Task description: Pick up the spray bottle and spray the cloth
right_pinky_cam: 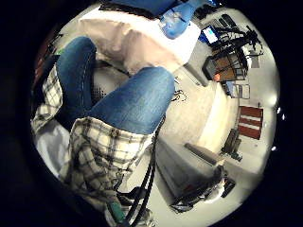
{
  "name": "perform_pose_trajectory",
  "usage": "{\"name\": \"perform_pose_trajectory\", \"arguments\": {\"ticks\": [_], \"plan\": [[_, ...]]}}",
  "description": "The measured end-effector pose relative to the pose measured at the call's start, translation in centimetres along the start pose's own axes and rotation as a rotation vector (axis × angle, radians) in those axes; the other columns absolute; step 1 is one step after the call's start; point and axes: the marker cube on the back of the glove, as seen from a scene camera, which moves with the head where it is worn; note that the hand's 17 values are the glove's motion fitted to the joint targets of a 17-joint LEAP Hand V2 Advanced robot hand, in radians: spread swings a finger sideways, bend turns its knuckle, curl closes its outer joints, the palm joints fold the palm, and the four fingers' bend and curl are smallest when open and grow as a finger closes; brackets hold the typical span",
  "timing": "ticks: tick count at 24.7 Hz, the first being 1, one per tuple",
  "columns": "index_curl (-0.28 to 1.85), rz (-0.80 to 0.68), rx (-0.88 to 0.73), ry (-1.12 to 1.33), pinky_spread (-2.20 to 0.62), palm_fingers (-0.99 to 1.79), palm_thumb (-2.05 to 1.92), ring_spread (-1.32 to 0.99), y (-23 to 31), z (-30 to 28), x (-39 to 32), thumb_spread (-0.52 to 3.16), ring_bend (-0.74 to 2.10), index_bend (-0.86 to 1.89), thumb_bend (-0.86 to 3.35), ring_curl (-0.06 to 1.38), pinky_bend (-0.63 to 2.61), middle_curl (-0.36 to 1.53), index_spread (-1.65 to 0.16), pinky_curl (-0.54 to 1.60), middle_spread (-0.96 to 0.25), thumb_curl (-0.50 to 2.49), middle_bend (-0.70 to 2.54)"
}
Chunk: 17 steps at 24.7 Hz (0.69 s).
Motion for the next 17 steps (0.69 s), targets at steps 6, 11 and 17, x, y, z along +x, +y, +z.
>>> {"name": "perform_pose_trajectory", "arguments": {"ticks": [6, 11, 17], "plan": [[0.15, 0.045, 0.014, -0.013, 0.10, 0.24, 0.53, 0.04, -1.7, -0.3, 1.7, 0.70, 0.24, 0.28, 0.37, 0.09, 0.20, 0.11, -0.22, 0.10, -0.04, 0.17, 0.22], [0.19, 0.109, 0.032, -0.045, 0.12, 0.23, 0.55, 0.05, -4.2, -0.4, 4.3, 0.90, 0.25, 0.26, 0.38, 0.12, 0.19, 0.15, -0.26, 0.14, -0.04, 0.21, 0.21], [0.23, 0.177, 0.070, -0.111, 0.14, 0.23, 0.57, 0.05, -8.1, -0.8, 7.9, 1.05, 0.26, 0.23, 0.37, 0.14, 0.18, 0.18, -0.27, 0.16, -0.05, 0.26, 0.20]]}}
